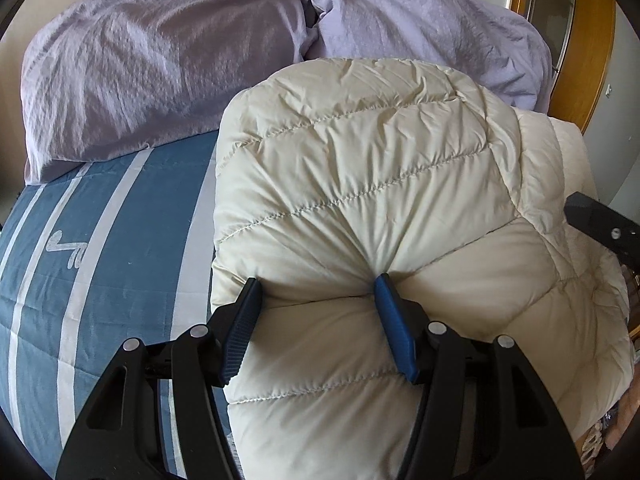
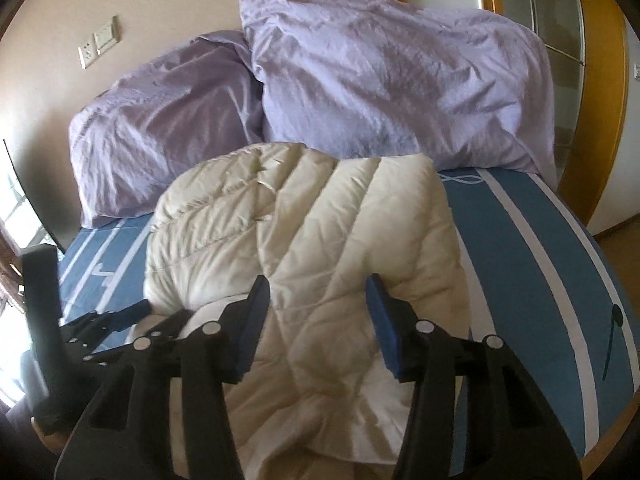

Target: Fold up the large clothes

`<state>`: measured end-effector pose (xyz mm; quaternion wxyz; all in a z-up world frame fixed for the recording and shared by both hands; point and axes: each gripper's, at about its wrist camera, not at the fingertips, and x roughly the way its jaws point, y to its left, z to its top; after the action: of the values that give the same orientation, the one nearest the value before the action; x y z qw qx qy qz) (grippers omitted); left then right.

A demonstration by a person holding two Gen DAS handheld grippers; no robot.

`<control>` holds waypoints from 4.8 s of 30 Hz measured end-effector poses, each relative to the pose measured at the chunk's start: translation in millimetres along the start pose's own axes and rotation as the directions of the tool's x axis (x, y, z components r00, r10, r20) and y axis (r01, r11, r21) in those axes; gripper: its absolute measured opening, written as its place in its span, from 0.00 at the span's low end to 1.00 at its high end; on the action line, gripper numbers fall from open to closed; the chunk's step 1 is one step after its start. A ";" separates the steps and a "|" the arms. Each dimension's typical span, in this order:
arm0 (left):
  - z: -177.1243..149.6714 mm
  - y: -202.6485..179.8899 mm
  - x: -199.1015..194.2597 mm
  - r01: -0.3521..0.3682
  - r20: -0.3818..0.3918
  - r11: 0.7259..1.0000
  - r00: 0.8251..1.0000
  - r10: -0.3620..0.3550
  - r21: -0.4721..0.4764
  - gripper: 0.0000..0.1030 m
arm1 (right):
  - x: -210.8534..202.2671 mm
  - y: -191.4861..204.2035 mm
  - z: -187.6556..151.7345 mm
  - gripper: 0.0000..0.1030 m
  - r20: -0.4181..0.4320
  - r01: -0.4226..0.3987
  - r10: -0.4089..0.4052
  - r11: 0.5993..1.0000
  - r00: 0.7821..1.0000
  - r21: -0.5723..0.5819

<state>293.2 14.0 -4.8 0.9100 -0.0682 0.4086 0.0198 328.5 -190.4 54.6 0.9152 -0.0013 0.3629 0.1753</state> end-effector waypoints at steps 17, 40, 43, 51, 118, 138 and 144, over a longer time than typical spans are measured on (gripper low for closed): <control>1.8 -8.3 -3.1 -0.005 0.019 1.000 1.000 0.004 0.018 0.59 | 34.2 -37.0 -33.1 0.43 -0.042 0.051 -0.049 0.998 0.998 0.048; 58.6 -24.6 34.0 -0.187 0.064 0.982 0.981 0.185 0.015 0.67 | 46.6 -56.3 -47.3 0.44 -0.048 -0.011 0.016 0.994 0.999 0.110; 52.4 -28.9 43.2 -0.200 0.063 0.979 0.978 0.197 0.030 0.67 | 45.0 -58.2 -46.5 0.45 -0.049 -0.021 0.027 0.992 0.998 0.122; 45.0 -33.7 50.6 -0.205 0.066 0.978 0.977 0.202 0.043 0.67 | 23.5 -54.3 -22.2 0.59 -0.040 -0.033 0.039 0.989 0.998 0.144; 41.0 -28.7 61.2 -0.155 0.093 0.988 0.983 0.157 -0.027 0.77 | 114.5 -54.2 20.8 0.75 -0.069 0.133 -0.124 0.982 0.990 0.134; 42.9 -19.7 59.2 -0.140 0.056 0.988 0.988 0.144 -0.070 0.86 | 112.2 -65.9 25.1 0.77 -0.093 0.065 -0.049 0.982 0.994 0.175; 38.7 10.8 30.8 0.015 -0.003 0.989 1.000 -0.015 -0.150 0.86 | 62.7 -98.2 29.7 0.85 -0.046 -0.060 0.073 0.969 0.996 0.241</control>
<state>341.4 29.5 -3.5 0.9016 -0.1395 0.4072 0.0435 422.1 -258.6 22.5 0.8921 0.1166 0.4059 0.1607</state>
